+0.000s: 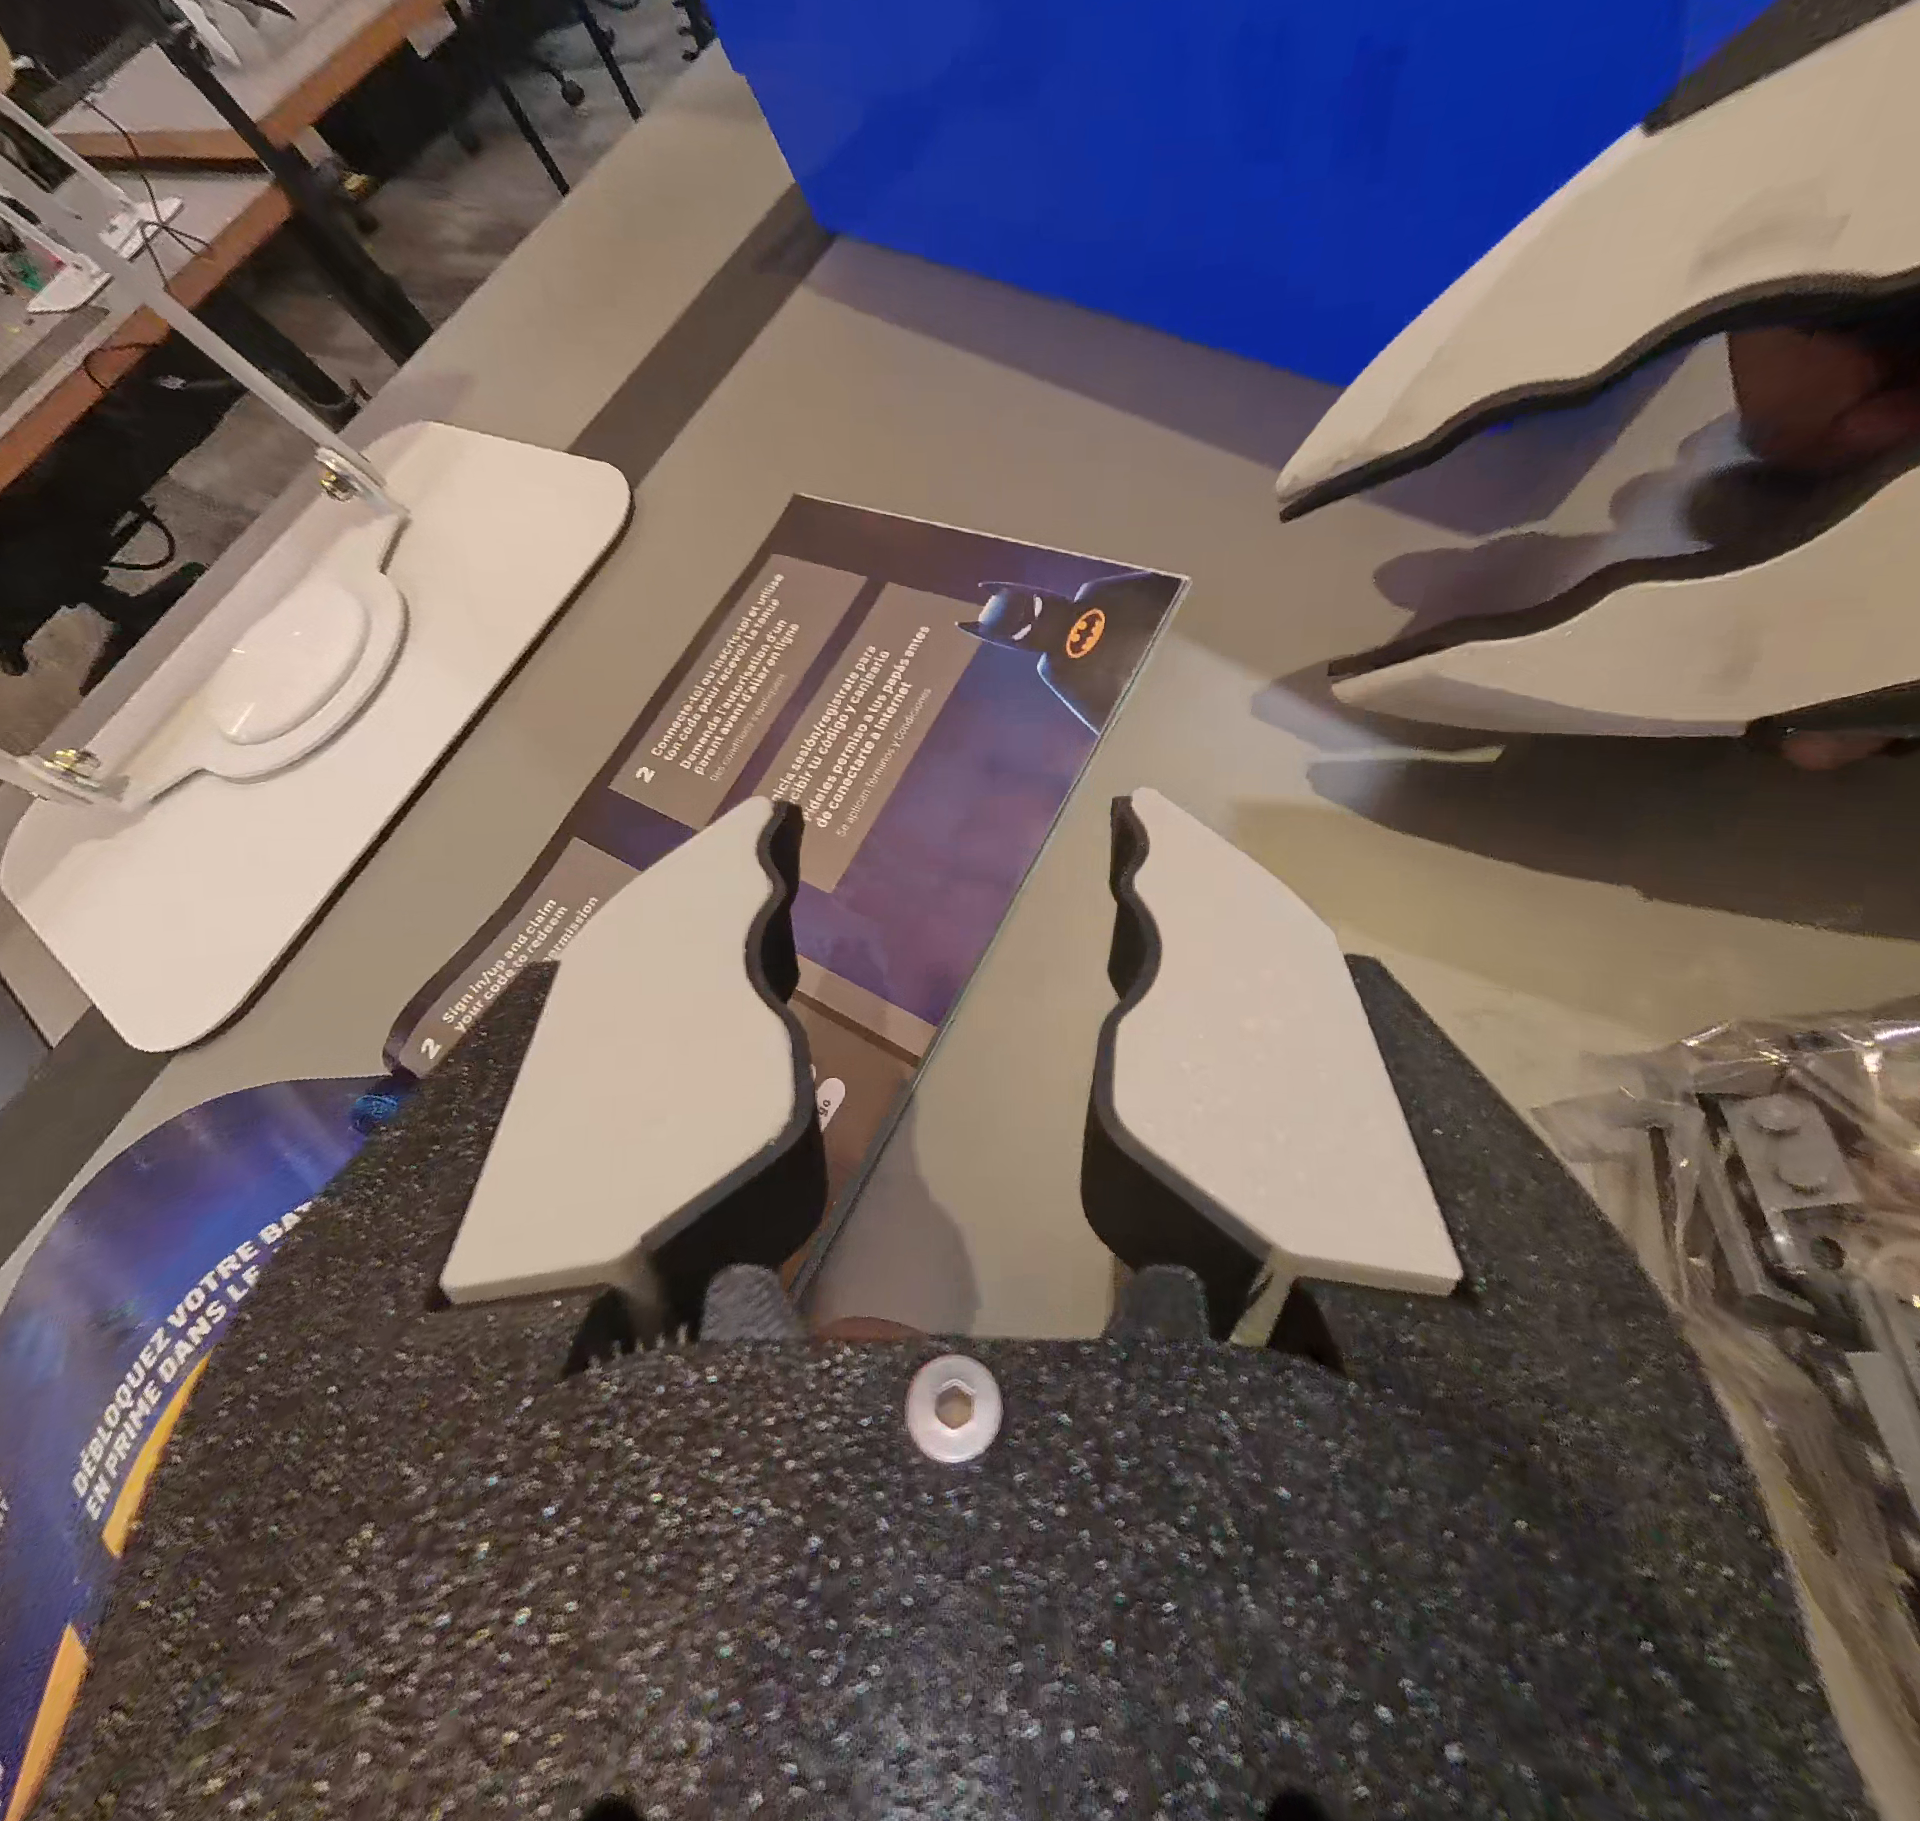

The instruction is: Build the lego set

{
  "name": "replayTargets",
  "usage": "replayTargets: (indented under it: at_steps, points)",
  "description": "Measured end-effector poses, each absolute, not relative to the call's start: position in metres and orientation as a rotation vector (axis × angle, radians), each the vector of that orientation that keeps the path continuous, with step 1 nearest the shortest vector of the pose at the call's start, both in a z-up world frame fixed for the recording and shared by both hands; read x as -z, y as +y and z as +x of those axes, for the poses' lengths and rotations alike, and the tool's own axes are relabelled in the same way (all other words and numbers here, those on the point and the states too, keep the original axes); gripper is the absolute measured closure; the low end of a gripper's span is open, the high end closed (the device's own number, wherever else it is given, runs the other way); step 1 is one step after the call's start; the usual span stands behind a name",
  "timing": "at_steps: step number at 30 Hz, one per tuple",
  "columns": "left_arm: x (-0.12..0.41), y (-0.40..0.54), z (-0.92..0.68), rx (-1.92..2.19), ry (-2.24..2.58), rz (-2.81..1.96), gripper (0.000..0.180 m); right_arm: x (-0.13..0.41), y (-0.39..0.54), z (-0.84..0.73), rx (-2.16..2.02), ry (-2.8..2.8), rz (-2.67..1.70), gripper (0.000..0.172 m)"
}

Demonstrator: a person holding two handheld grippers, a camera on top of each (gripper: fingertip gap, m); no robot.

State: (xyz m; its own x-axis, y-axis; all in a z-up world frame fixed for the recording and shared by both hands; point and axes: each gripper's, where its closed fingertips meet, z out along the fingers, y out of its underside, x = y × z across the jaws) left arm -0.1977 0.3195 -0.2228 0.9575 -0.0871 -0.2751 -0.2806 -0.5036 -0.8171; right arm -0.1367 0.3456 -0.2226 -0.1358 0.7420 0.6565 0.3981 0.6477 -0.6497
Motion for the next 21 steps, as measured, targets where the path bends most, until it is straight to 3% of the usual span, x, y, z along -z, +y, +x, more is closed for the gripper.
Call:
replayTargets:
  at_steps: [13, 21]
  points:
    - [0.239, 0.329, -0.193, -0.242, 0.324, -2.257, 0.117, 0.223, 0.343, -0.133, -0.389, -1.776, -0.914, 0.143]
    - [0.251, 0.341, -0.190, -0.160, 0.368, -2.289, 0.128, 0.228, 0.342, -0.132, -0.391, -1.815, -0.907, 0.143]
